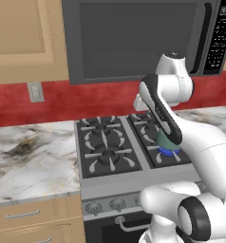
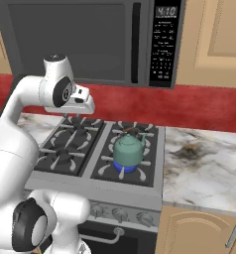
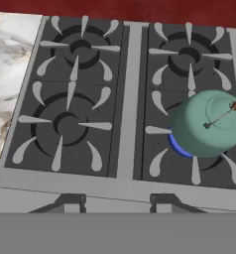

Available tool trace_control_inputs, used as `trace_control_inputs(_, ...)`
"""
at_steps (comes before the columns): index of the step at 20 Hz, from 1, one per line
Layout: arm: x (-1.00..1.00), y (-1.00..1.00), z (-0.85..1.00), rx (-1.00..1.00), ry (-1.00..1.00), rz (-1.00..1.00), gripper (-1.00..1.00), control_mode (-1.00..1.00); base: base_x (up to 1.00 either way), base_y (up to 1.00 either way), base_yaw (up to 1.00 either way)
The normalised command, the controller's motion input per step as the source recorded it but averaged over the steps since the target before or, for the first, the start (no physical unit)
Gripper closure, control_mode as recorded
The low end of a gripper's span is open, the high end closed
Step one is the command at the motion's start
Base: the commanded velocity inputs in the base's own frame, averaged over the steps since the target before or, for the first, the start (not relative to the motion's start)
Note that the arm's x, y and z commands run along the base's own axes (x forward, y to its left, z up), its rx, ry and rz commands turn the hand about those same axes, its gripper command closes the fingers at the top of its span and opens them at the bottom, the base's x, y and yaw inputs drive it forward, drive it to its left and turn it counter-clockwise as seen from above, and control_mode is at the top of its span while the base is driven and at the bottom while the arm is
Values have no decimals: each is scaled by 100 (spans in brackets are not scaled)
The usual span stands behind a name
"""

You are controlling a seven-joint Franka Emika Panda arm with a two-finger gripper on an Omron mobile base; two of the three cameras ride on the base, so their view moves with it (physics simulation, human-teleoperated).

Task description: The kettle is done boiling. Turn off the stove, then wait for 300 timesteps before moving the kettle to the dining table.

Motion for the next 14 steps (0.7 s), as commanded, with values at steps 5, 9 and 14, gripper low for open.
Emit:
trace_control_inputs(5,-11,0,0,0,-2,-1,-100,-100,0,0,0)
trace_control_inputs(9,-16,-15,1,4,-5,-4,-100,-100,0,0,0)
trace_control_inputs(14,-32,-43,3,12,-7,-4,-100,-100,0,0,0)
